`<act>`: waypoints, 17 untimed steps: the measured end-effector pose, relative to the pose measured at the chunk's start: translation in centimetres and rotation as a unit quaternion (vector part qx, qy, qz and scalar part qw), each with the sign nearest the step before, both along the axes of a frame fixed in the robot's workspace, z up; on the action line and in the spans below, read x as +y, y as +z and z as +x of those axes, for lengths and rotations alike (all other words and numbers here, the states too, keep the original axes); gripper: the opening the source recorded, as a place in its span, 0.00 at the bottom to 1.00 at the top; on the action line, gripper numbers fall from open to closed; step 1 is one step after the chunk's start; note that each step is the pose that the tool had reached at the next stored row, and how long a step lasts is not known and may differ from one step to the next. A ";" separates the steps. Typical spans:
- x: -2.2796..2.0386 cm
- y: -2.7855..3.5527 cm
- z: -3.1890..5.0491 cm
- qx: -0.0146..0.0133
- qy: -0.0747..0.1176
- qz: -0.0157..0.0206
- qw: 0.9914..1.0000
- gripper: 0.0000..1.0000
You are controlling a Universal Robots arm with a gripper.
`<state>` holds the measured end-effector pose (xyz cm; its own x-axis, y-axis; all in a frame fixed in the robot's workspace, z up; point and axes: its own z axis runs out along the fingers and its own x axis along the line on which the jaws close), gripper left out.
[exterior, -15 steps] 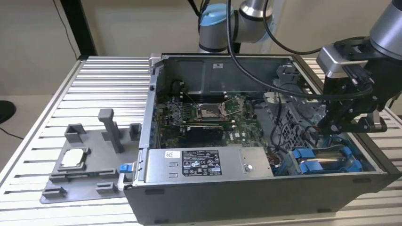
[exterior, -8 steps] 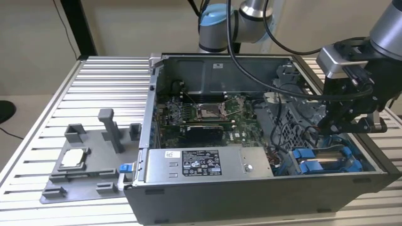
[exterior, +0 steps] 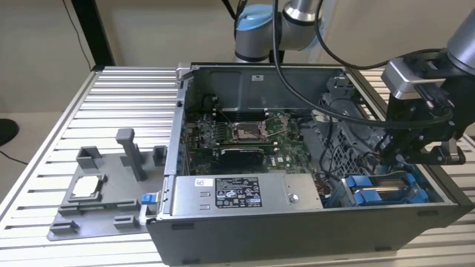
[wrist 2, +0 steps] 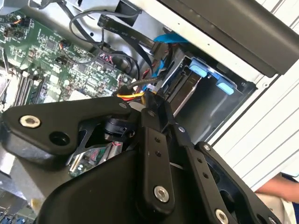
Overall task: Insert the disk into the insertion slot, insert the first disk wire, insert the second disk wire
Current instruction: 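Insert the first disk wire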
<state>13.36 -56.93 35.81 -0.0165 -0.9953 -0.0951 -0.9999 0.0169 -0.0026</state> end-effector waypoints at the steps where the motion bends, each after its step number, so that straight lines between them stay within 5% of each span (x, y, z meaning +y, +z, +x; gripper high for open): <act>1: -0.04 -0.05 0.07 0.000 0.000 0.000 1.000 0.00; 13: -1.25 -0.59 0.98 0.000 0.003 0.001 1.000 0.00; 17: -1.55 -0.88 1.97 0.007 0.003 0.001 1.000 0.00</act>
<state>15.33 -58.48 34.93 -0.0119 -0.9952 -0.0974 -0.9999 0.0108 0.0115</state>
